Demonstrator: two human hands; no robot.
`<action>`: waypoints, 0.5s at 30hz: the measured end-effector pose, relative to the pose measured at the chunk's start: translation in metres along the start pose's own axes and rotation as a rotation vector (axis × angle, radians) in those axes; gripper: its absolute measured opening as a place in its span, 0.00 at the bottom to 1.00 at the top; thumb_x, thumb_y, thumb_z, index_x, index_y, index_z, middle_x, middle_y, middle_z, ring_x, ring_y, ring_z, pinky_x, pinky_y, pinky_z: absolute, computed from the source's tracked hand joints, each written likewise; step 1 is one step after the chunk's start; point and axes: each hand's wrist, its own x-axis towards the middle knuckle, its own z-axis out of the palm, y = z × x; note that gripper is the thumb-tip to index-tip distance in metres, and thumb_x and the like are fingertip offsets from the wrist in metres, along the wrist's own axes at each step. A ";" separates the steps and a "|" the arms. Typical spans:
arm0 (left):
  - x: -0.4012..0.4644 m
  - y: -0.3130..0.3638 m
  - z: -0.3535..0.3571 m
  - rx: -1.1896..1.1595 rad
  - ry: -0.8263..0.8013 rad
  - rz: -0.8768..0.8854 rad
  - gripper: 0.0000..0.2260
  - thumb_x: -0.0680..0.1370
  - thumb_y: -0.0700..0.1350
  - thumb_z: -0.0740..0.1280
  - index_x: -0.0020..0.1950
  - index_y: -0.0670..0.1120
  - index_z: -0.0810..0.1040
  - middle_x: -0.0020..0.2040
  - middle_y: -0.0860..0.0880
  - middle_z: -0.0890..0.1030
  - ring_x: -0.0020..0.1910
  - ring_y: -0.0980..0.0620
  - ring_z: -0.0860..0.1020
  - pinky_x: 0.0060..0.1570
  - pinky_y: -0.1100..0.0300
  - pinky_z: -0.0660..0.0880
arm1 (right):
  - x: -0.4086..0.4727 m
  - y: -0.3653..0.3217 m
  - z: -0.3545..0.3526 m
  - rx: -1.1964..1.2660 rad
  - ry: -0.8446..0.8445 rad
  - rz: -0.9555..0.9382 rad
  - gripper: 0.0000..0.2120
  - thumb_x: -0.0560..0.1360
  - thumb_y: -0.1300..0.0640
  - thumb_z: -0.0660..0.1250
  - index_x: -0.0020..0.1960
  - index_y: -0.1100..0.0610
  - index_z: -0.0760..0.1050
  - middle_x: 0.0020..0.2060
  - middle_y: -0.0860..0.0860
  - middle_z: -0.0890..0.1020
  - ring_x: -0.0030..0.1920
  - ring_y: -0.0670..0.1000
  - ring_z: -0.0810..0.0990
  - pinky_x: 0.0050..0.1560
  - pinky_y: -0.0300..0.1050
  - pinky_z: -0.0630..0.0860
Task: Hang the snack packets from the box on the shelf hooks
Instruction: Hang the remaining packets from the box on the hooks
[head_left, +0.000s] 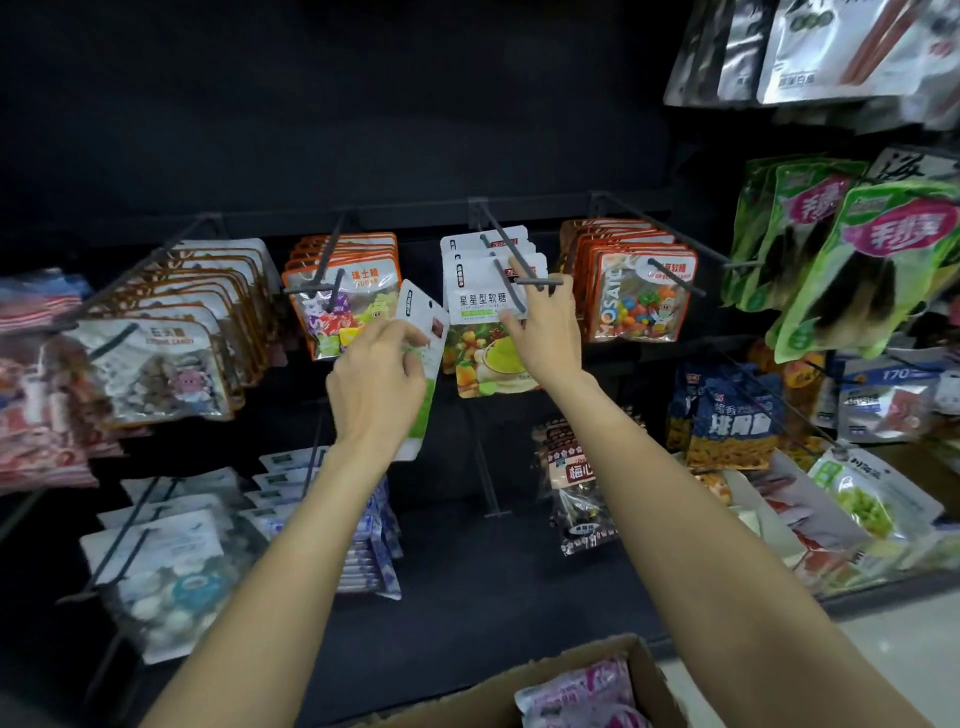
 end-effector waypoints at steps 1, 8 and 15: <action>-0.008 -0.002 -0.011 0.006 0.023 0.015 0.07 0.76 0.38 0.64 0.49 0.48 0.79 0.55 0.53 0.79 0.46 0.48 0.78 0.39 0.59 0.64 | -0.004 -0.002 -0.001 -0.008 -0.017 0.018 0.29 0.76 0.56 0.67 0.74 0.47 0.60 0.68 0.60 0.61 0.66 0.60 0.64 0.61 0.50 0.71; -0.013 -0.006 -0.055 -0.650 -0.393 -0.107 0.11 0.73 0.35 0.69 0.40 0.52 0.77 0.43 0.63 0.79 0.44 0.62 0.75 0.48 0.61 0.71 | -0.086 -0.025 -0.049 0.713 0.040 0.283 0.12 0.80 0.58 0.62 0.62 0.56 0.76 0.60 0.52 0.77 0.60 0.47 0.75 0.64 0.45 0.70; -0.010 0.020 -0.022 -0.884 -0.788 -0.316 0.12 0.76 0.30 0.60 0.40 0.46 0.74 0.43 0.51 0.78 0.42 0.52 0.76 0.38 0.67 0.72 | -0.123 -0.036 -0.092 0.996 -0.207 0.039 0.18 0.78 0.69 0.62 0.60 0.50 0.75 0.58 0.52 0.78 0.52 0.41 0.80 0.45 0.36 0.77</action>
